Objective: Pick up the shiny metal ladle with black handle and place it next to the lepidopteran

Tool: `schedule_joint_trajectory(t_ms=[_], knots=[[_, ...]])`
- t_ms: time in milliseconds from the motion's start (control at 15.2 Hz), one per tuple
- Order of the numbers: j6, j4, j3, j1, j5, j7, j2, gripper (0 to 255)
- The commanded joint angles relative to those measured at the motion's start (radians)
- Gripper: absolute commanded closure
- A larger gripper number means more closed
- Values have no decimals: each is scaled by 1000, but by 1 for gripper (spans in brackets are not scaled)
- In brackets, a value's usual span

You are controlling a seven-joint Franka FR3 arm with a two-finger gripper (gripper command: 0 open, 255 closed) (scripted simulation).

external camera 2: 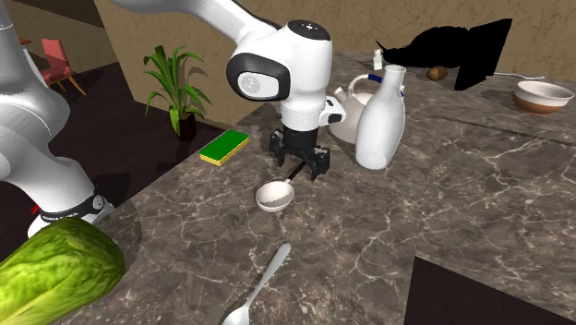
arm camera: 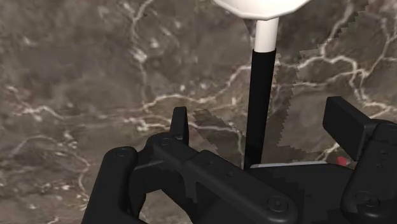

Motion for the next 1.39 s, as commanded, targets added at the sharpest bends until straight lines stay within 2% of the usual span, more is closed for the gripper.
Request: schedule_joint_trajectory(t_ms=[0, 594, 1320], knots=[[0, 0, 0, 0, 0, 0, 0, 255], [0, 0, 0, 0, 0, 0, 0, 255], [-130, 61, -7, 2, -31, 34, -73, 255]])
